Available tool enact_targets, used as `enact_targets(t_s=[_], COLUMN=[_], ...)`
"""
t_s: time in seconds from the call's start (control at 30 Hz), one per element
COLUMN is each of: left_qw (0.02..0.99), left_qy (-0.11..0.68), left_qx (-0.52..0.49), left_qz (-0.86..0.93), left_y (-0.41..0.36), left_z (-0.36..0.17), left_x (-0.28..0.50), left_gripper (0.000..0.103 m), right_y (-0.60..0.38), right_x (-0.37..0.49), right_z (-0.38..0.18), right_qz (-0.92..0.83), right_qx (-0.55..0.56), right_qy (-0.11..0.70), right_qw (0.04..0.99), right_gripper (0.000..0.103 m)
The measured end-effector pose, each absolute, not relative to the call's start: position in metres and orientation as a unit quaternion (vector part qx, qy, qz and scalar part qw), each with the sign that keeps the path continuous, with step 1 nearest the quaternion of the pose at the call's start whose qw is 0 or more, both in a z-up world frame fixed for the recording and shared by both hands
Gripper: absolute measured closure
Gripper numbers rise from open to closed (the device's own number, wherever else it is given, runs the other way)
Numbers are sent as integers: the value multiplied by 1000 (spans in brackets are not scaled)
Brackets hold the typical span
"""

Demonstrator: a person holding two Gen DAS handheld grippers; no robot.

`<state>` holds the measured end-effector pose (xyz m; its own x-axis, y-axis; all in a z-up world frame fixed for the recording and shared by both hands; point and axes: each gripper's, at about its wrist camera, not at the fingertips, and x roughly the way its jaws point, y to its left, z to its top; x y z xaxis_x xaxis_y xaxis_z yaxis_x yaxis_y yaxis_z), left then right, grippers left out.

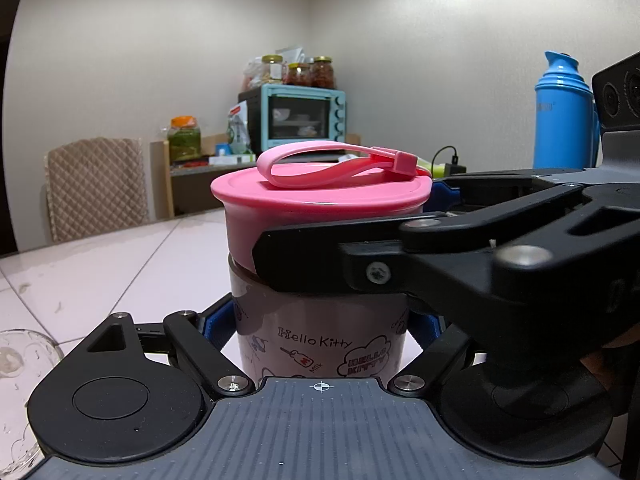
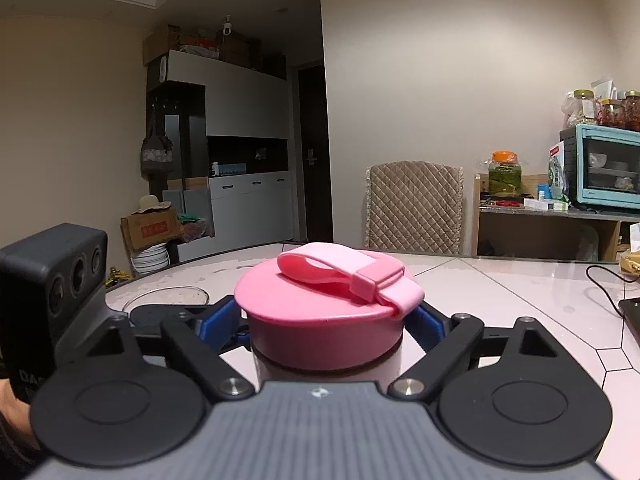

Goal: Unscrew bottle cap and pour

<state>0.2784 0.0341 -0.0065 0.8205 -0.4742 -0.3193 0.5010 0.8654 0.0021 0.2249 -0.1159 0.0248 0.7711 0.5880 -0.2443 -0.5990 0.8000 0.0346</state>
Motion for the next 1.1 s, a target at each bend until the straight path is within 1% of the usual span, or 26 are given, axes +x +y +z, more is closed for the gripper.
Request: enact_targets(t_s=[0.3,0.73,1.1], left_qw=[953,953,953], left_qy=[155,156,156], left_qx=[44,43,42], left_qz=[-256,-256,-257], left_y=[35,36,37], left_z=[-6,-6,-7], left_x=[279,280,281], left_gripper=[14,14,14], right_y=[-122,-151,-156], right_x=[225,256,260], right_z=[24,32,38], right_qz=[344,484,508], right_qx=[-34,-59,-61], right_qy=[116,122,117], right_qw=[931,865,851], right_gripper=[18,18,18])
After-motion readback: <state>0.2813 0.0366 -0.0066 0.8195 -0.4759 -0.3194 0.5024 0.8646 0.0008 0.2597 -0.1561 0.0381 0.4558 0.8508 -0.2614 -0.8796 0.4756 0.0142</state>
